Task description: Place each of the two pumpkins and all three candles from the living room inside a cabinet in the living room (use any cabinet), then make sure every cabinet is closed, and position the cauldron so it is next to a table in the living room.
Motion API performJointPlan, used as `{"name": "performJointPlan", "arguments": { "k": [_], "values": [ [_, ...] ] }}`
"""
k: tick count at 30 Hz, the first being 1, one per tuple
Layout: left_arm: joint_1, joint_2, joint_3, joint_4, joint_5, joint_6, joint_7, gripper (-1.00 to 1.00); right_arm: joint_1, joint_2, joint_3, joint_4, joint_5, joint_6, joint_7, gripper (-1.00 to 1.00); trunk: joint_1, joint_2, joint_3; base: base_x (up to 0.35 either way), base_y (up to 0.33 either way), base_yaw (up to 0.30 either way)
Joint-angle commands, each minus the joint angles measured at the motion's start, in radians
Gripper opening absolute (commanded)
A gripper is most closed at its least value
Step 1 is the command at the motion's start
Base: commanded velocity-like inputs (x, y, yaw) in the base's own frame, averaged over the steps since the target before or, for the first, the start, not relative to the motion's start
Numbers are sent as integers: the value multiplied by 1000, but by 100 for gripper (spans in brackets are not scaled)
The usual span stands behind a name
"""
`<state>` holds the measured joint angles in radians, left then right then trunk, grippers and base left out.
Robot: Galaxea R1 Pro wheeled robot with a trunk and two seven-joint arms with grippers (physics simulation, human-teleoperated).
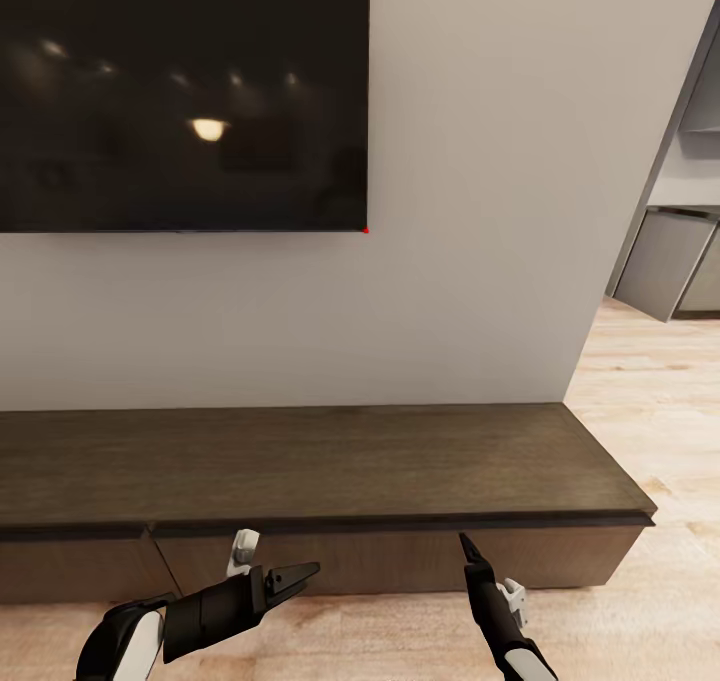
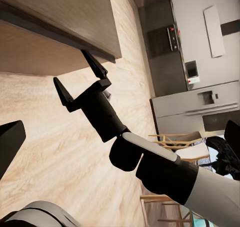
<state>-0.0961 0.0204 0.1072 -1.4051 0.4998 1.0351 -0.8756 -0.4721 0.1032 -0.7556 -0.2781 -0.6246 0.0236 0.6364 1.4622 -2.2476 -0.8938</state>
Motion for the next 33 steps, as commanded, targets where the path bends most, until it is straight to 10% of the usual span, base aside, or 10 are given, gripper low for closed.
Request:
{"name": "performJointPlan", "arguments": {
  "k": [1, 33],
  "values": [
    [-1, 0, 1, 0, -3, 3, -5, 100, 0, 0, -1, 0, -7, 2, 3, 100, 0, 0, -1, 0, 0, 0],
    [-1, -2, -1, 0, -3, 2, -5, 100, 0, 1, 1, 0, -7, 1, 3, 100, 15, -28, -13, 37, 0, 0]
  ]
}}
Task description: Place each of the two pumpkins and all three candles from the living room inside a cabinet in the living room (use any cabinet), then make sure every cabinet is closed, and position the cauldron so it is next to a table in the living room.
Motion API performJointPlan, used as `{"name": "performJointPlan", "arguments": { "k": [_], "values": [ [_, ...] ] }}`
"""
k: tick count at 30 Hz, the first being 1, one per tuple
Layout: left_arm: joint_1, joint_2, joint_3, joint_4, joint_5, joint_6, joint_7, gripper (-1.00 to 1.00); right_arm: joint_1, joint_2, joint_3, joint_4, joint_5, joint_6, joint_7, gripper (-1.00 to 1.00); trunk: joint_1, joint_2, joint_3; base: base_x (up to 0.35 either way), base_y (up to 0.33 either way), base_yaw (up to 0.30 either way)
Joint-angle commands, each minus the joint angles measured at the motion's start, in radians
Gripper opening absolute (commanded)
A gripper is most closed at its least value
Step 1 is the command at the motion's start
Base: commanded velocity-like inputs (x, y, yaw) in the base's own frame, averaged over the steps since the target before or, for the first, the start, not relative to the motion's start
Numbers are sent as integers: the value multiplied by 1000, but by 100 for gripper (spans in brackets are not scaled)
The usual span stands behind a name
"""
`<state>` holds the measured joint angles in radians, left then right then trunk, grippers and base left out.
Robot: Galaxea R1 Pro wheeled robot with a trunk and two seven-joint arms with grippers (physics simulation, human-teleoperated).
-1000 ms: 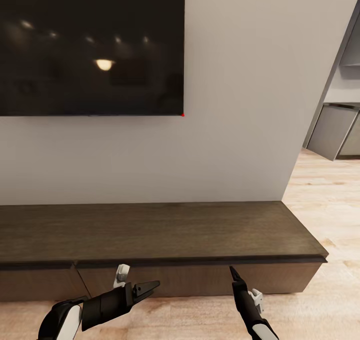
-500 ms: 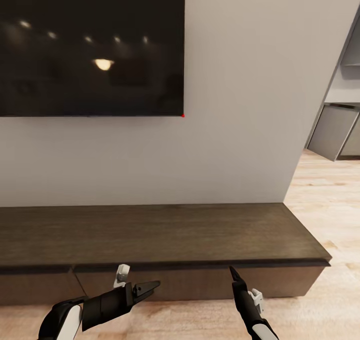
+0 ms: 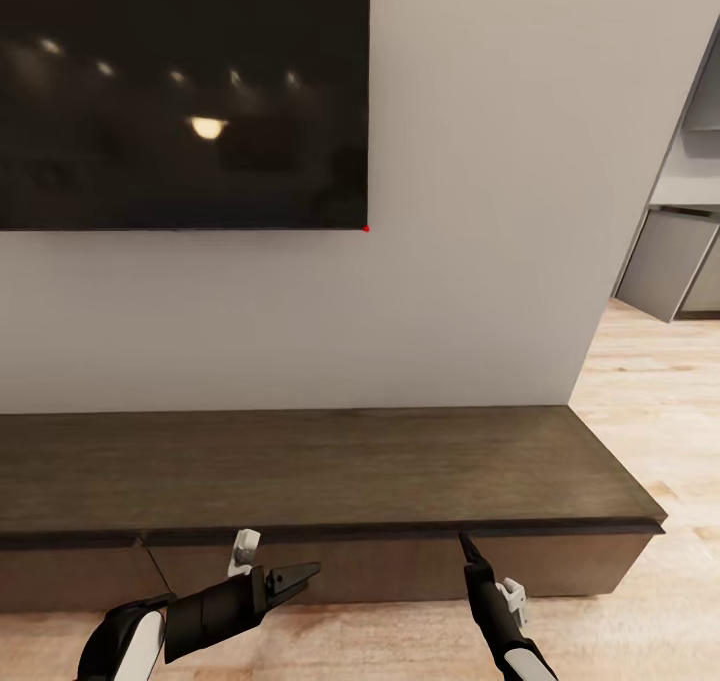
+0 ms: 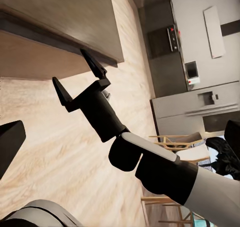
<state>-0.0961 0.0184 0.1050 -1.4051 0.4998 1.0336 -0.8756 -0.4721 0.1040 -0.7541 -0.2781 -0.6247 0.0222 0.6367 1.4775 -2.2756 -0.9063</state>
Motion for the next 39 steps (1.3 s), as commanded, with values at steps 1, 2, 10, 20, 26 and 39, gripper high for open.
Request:
{"name": "performJointPlan", "arguments": {
  "k": [1, 2, 10, 20, 26, 39],
  "values": [
    [-1, 0, 1, 0, -3, 3, -5, 100, 0, 0, -1, 0, -7, 2, 3, 100, 0, 0, -1, 0, 0, 0],
    [-1, 0, 1, 0, -3, 3, -5, 100, 0, 0, -1, 0, -7, 2, 3, 100, 4, -7, -4, 0, 0, 0],
    [-1, 0, 1, 0, -3, 3, -5, 100, 0, 0, -1, -1, -7, 2, 3, 100, 15, -28, -13, 0, 0, 0],
    [0, 1, 1, 0, -3, 3, -6, 100, 0, 0, -1, 0, -7, 2, 3, 100, 15, -28, -13, 65, 0, 0],
    [0, -1, 0, 0, -3, 3, -6, 100, 0, 0, -1, -1, -7, 2, 3, 100, 15, -28, -13, 73, 0, 0],
    [1, 1, 1, 0, -3, 3, -7, 100, 0, 0, -1, -1, -7, 2, 3, 100, 30, -56, -26, 7, 0, 0]
  ]
}}
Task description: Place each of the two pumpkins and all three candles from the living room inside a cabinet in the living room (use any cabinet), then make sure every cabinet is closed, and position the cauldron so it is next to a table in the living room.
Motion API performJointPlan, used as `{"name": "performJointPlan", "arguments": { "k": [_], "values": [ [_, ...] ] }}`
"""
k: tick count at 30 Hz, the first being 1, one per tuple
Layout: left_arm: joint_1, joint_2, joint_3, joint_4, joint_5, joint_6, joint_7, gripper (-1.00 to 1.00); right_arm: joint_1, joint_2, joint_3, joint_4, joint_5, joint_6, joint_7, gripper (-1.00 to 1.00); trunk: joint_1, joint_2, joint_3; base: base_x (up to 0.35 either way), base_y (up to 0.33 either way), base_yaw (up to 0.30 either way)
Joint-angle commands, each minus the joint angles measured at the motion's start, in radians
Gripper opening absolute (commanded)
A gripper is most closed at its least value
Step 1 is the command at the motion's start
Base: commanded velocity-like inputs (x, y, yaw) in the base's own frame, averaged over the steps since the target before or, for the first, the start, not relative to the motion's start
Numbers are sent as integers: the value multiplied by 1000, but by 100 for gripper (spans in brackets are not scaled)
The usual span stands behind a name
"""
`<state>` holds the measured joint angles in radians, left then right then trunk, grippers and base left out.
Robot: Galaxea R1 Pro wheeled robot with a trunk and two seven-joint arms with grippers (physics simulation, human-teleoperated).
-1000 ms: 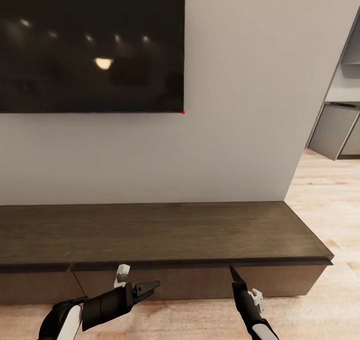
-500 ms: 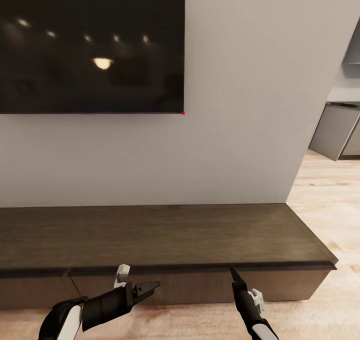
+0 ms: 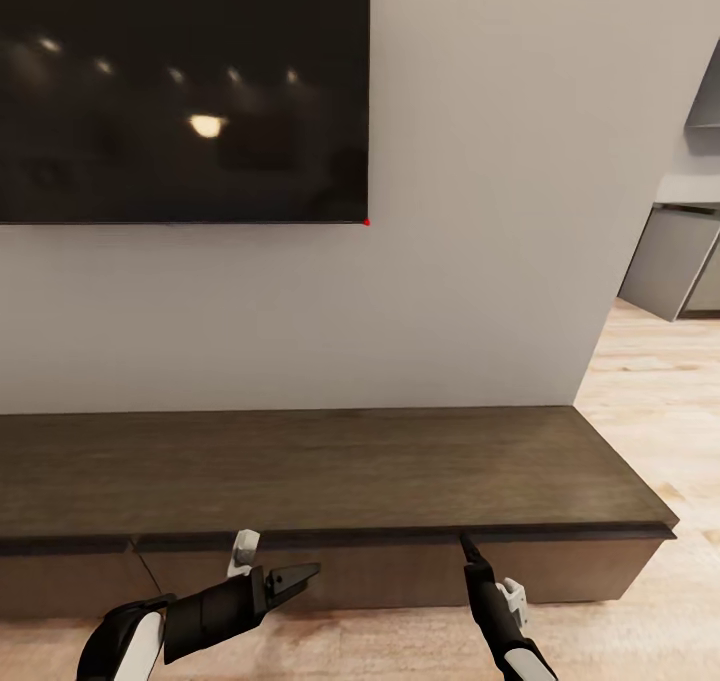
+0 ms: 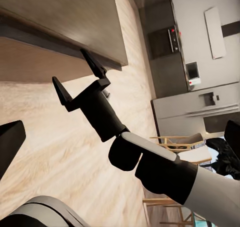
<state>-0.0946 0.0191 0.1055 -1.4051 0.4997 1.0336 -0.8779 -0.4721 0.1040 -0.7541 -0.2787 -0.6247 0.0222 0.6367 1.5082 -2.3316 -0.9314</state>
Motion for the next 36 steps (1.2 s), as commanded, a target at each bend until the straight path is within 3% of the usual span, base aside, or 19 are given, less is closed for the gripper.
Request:
{"name": "performJointPlan", "arguments": {
  "k": [1, 36],
  "values": [
    [-1, 0, 1, 0, -3, 3, -5, 100, 0, 0, -1, 0, -7, 2, 3, 100, 4, -7, -4, 0, 0, 0],
    [-1, -1, 0, 0, -3, 2, -5, 100, 0, 0, -1, 0, 0, 1, 3, 100, 11, -21, -10, 21, 0, 0]
  ]
}}
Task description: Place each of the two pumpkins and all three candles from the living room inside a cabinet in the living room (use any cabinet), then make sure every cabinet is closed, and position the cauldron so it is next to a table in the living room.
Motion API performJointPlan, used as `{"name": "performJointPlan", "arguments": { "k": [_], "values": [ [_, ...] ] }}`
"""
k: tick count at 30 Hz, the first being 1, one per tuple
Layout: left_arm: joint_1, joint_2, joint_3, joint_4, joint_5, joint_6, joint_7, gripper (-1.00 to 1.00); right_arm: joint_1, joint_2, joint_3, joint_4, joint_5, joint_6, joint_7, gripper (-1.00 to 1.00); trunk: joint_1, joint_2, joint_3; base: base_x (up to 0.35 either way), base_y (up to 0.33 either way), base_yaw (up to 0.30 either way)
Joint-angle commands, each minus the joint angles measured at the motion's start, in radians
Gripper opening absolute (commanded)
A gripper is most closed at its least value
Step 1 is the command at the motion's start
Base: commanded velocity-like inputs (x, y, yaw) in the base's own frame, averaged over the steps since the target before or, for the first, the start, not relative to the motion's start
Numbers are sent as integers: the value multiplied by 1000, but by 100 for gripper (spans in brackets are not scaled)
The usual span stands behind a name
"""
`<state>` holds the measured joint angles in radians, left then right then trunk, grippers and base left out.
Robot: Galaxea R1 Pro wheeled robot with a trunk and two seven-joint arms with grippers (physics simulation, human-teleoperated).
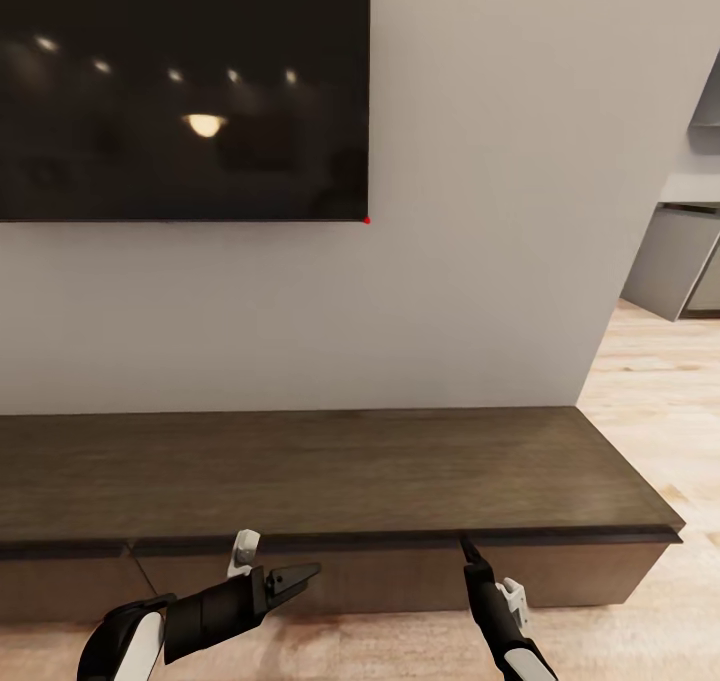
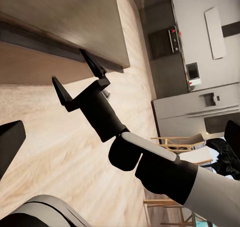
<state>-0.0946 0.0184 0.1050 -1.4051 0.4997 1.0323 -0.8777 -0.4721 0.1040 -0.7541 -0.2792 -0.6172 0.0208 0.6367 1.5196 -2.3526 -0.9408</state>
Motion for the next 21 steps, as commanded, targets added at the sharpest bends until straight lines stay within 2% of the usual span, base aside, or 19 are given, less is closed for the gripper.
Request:
{"name": "performJointPlan", "arguments": {
  "k": [1, 21],
  "values": [
    [-1, 0, 1, 0, -3, 3, -5, 100, 0, 0, -1, 0, -7, 2, 3, 100, 0, 0, -1, 21, 0, 0],
    [-1, -2, 1, 0, -3, 4, -4, 100, 0, 0, 0, 0, -5, 3, 3, 100, 0, 0, -1, 27, 0, 0]
  ]
}}
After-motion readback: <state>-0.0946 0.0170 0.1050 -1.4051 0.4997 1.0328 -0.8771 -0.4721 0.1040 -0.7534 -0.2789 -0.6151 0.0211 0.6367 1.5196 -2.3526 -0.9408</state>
